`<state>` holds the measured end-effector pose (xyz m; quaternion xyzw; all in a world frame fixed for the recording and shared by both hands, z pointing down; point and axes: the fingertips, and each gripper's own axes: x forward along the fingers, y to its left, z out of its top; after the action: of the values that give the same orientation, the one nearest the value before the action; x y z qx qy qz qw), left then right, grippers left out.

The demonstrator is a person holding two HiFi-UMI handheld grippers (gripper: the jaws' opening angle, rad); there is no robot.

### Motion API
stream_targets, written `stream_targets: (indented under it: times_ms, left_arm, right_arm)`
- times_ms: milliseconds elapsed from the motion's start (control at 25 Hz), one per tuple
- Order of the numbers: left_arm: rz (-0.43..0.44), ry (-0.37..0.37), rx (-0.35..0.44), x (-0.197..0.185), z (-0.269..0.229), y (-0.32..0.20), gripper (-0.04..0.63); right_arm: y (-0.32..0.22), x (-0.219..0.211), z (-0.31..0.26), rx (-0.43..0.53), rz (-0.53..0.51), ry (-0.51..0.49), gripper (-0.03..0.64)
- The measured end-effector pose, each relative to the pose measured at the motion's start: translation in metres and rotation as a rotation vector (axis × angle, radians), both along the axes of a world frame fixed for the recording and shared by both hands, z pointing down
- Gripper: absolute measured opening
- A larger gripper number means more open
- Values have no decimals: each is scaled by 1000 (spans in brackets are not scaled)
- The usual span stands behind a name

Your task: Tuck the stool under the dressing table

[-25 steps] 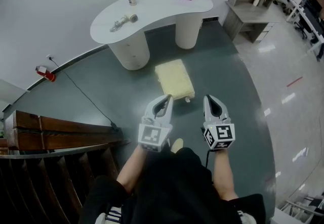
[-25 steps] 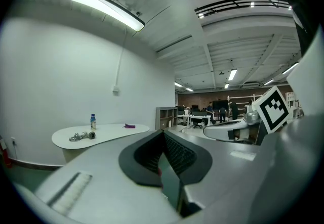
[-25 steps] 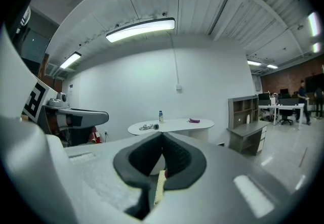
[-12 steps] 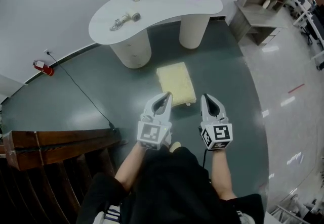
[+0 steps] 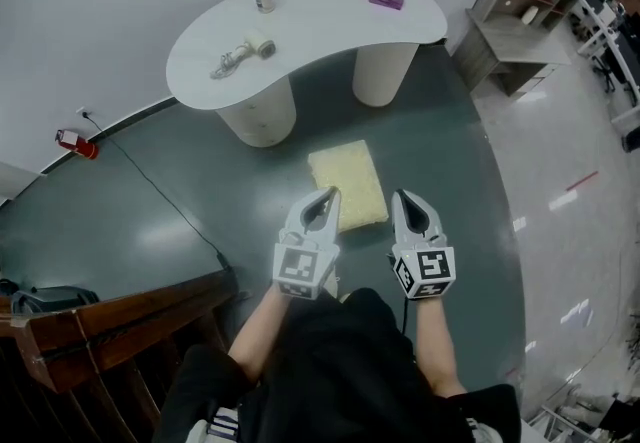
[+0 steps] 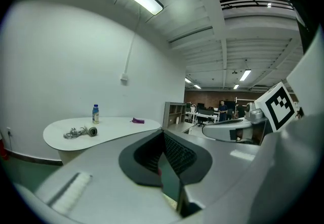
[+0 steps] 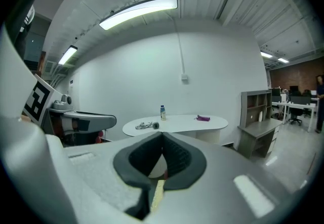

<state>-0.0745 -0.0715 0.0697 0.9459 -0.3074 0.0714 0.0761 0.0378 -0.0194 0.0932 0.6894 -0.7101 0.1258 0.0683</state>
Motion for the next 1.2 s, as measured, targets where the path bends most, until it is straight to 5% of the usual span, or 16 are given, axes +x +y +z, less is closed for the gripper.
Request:
stream_targets:
  times_ms: [760, 1200]
  left_arm:
    - [-68, -21, -93, -11, 60, -91, 6]
    - [-228, -51, -155, 4, 107, -98, 6]
  right_arm:
    - [-103, -4, 51, -91, -56, -3, 0]
    - [-132, 18, 97, -135, -195, -61, 1]
